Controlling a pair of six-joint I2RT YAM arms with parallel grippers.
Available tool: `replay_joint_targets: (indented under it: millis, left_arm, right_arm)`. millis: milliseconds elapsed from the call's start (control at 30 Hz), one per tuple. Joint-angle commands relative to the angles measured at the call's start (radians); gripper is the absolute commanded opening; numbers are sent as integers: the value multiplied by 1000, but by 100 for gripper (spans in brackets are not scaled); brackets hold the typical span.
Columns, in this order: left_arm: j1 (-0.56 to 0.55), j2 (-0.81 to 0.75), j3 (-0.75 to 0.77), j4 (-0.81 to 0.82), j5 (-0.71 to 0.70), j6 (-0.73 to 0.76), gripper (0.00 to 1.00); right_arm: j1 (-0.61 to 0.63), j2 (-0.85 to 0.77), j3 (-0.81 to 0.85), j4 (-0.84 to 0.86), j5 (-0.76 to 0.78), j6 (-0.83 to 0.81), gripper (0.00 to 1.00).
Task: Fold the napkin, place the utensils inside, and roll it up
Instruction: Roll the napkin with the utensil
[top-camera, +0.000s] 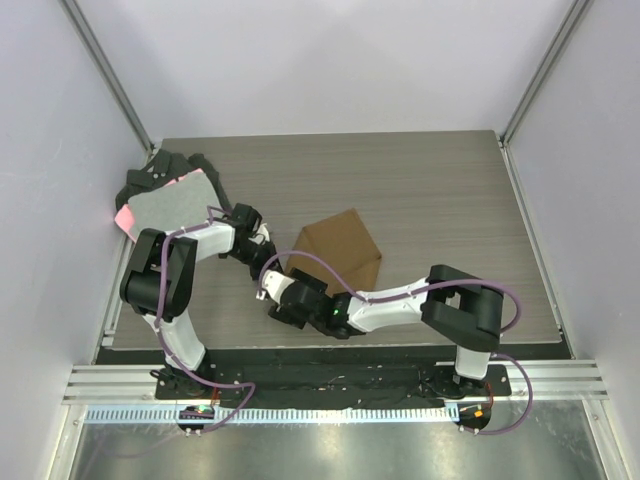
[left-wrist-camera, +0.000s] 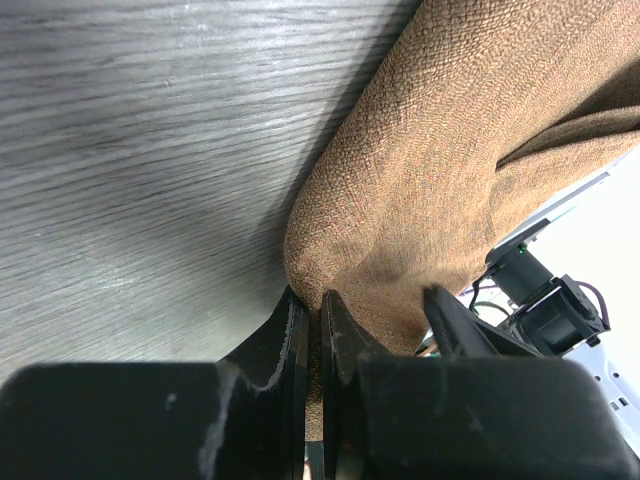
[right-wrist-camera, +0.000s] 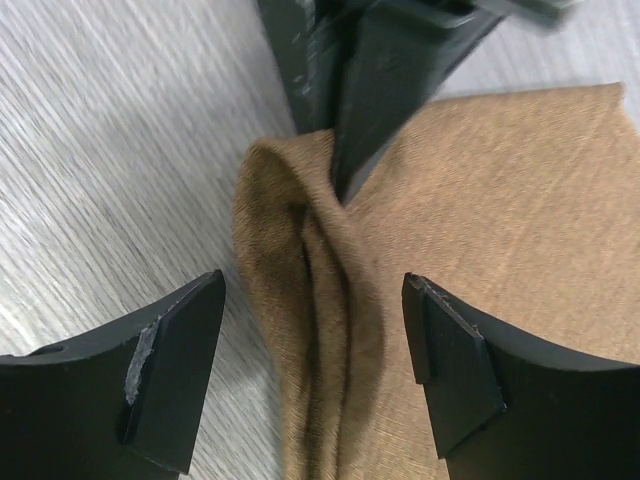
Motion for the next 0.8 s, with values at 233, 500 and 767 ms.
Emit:
replay_joint_targets:
  millis: [233, 500, 767]
  left_arm:
    - [14, 10, 19, -39, 8, 26, 0]
    - [19, 9, 20, -36, 14, 23, 0]
    - [20, 1, 31, -24, 16, 21, 0]
  right_arm:
    - [25, 56, 34, -4, 186, 9, 68]
    - [68, -1, -89, 20, 218, 55, 53]
    - [77, 28, -86, 3, 159, 44, 21]
